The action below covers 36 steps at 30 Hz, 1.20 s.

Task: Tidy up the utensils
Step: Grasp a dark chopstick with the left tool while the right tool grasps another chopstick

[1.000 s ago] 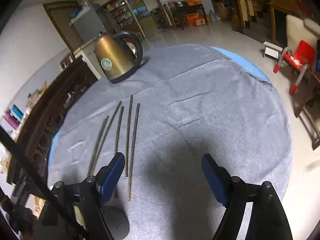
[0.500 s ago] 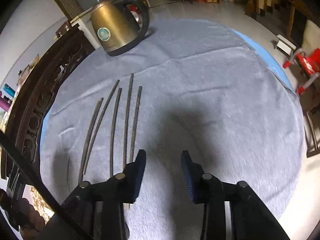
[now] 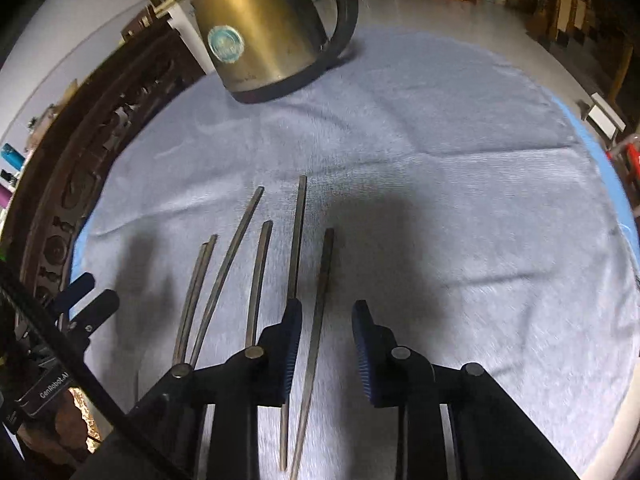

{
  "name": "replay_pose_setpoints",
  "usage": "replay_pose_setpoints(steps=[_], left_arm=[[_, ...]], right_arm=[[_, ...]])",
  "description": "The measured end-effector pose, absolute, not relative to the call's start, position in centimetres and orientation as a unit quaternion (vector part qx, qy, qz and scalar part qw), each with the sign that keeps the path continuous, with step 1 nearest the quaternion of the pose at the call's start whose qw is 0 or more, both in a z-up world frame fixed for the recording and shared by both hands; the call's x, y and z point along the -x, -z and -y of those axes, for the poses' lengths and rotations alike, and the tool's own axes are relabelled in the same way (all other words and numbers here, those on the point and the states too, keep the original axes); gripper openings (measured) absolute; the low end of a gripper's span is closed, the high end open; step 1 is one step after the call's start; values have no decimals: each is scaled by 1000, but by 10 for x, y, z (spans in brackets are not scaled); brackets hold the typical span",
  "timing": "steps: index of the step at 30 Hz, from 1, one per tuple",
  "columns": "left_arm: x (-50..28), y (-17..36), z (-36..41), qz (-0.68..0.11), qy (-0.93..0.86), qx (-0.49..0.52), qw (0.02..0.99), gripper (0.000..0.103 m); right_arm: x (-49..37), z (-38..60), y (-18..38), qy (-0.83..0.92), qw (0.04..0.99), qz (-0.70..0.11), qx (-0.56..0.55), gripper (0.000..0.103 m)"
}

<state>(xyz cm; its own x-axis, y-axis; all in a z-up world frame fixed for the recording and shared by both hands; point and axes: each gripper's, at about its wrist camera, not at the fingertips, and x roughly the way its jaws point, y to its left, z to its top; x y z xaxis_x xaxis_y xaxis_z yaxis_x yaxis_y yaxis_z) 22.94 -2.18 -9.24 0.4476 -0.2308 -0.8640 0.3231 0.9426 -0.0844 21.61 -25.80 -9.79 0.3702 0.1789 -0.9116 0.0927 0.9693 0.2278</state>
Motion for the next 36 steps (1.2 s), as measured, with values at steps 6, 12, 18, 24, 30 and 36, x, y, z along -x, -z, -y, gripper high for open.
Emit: replay_pose_setpoints(steps=[6,12,18,24,30,36], left_arm=[[-249,121,54,-534,187,-76,821,47],[-245,133,66,-536,214,-74,813,23],[-242,135,54,-548,241,-39,800,11],[-237,134,18,-562,237,13,792,11],[-244,138,3,-573,220,53,787,12],[-246,135,23,-566,213,9,796,16]], right_arm=[[-242,257,115,-10,804,-582,-117,21],[-255,252,130,-5,793,-598,-115,15],[-249,252,131,-6,799,-593,-99,8],[-225,278,132,14,796,-596,-105,7],[-225,290,135,8,782,-613,-117,10],[-227,282,135,9,786,-612,-90,12]])
